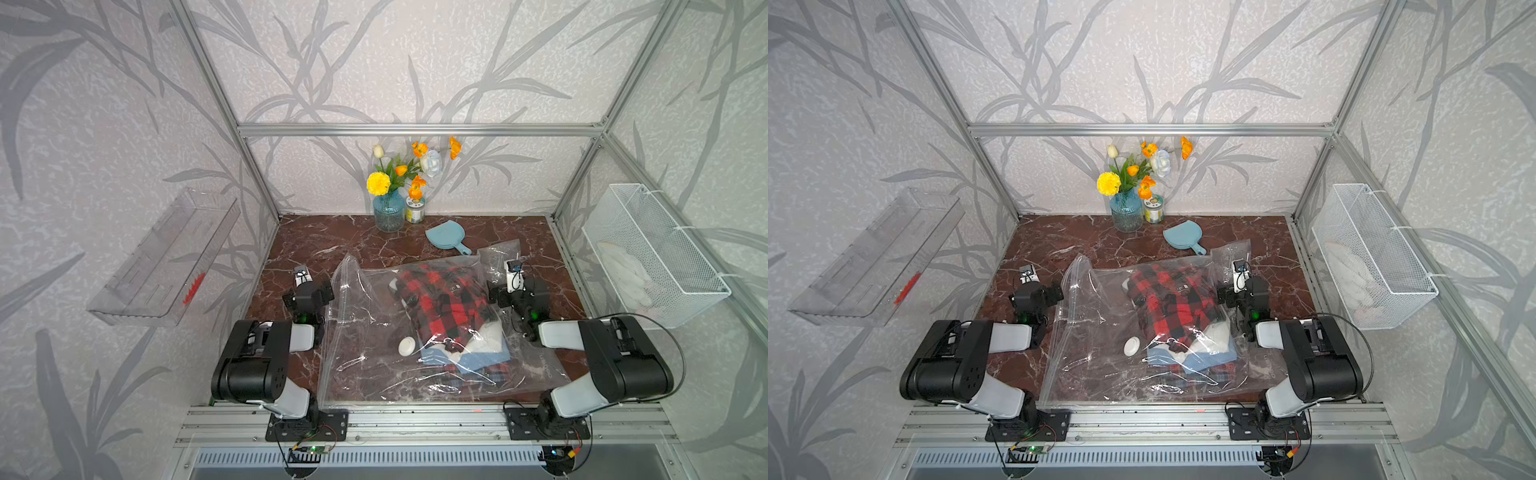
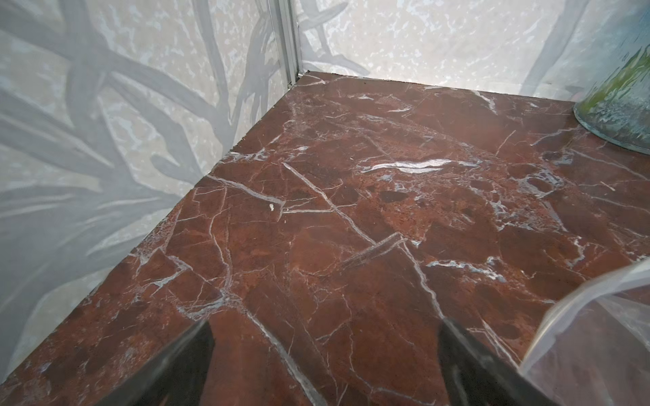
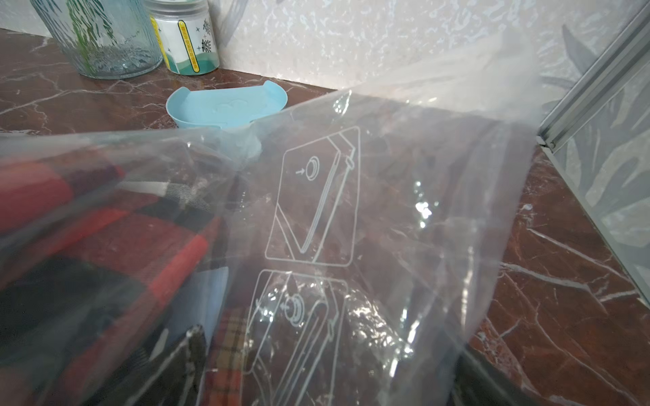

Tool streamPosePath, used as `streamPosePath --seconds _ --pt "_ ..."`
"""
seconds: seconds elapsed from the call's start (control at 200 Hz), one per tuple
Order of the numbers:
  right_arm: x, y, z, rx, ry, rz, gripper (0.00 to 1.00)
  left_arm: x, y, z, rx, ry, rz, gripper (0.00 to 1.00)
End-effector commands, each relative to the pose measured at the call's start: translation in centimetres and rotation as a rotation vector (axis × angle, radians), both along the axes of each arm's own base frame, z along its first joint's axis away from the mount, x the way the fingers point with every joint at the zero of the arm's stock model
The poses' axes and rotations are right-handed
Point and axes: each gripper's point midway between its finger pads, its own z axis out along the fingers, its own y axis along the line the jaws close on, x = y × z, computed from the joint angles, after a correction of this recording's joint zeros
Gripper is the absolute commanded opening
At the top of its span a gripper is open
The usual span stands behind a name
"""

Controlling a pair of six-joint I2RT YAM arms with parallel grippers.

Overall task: Take the shirt out of the vacuum bag
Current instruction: Adjust the vacuum bag at the center of the board.

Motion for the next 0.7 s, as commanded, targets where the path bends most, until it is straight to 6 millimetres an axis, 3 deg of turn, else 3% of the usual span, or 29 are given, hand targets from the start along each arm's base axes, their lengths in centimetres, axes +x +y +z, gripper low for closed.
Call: streamPosePath --seconds 0.0,0.59,0.7 --pt "0.48 0.13 0.80 0.018 -0.013 0.011 0.99 0.66 0.01 1.60 0.000 -0.050 0.007 1.00" --pt "0.51 0.14 0.76 0.018 -0.012 0.011 0.99 0.66 0.02 1.52 0.000 -0.046 0.007 1.00" --pt "0.62 -0.67 1.28 0.013 -0.032 -0.039 0.99 0.68 -0.09 1.71 -0.001 -0.055 0.002 1.00"
